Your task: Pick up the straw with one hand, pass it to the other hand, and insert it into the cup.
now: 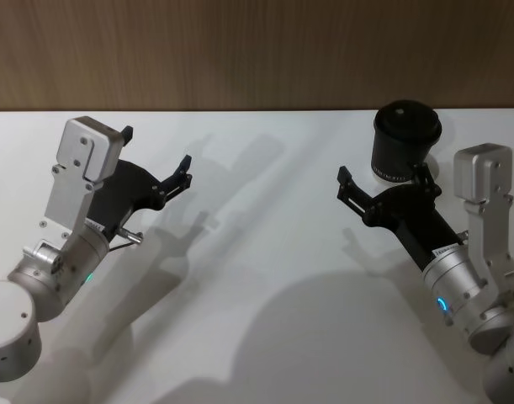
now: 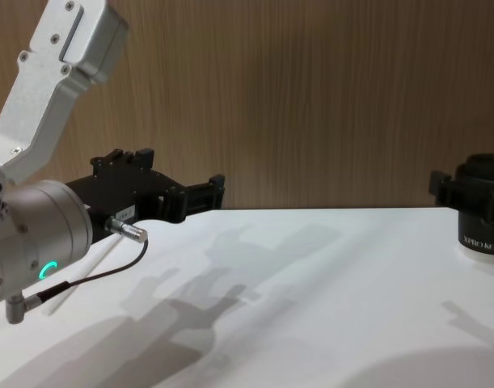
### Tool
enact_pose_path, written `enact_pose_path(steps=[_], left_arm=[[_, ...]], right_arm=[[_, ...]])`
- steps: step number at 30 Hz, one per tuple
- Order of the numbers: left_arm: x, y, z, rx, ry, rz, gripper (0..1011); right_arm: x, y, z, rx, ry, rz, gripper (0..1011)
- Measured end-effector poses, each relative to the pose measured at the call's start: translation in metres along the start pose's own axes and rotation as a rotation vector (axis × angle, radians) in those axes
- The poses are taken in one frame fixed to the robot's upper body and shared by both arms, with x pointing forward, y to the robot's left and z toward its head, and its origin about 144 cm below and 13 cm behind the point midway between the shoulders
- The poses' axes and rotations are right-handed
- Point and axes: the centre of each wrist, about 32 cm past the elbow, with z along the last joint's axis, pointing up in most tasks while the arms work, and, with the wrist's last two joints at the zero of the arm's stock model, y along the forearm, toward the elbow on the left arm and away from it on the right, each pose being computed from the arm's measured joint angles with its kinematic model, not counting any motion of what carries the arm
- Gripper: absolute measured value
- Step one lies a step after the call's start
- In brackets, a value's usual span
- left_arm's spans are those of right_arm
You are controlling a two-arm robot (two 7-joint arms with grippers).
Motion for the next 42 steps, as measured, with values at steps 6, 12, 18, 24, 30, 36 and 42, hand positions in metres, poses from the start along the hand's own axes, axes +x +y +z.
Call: enact_pose_path(steps=[6,12,18,24,30,36,42], left_arm=[[0.0,0.0,0.0,0.0,0.0,0.0,1003],[0.0,0.0,0.0,0.0,0.0,0.0,1003],[0.0,0.0,0.0,0.0,0.0,0.0,1003],[0.0,0.0,0.0,0.0,0.0,0.0,1003],[0.0,0.0,0.0,0.0,0.0,0.0,1003],[0.0,0.0,0.0,0.0,0.0,0.0,1003],[0.0,0.0,0.0,0.0,0.0,0.0,1003]], right_arm=[[0.0,0.0,0.0,0.0,0.0,0.0,1001],[0.0,0.0,0.0,0.0,0.0,0.0,1001],[0.0,0.0,0.0,0.0,0.0,0.0,1001],[0.0,0.0,0.0,0.0,0.0,0.0,1001],[0.0,0.0,0.0,0.0,0.0,0.0,1001],[0.0,0.0,0.0,0.0,0.0,0.0,1001],[0.0,0.0,0.0,0.0,0.0,0.0,1001]])
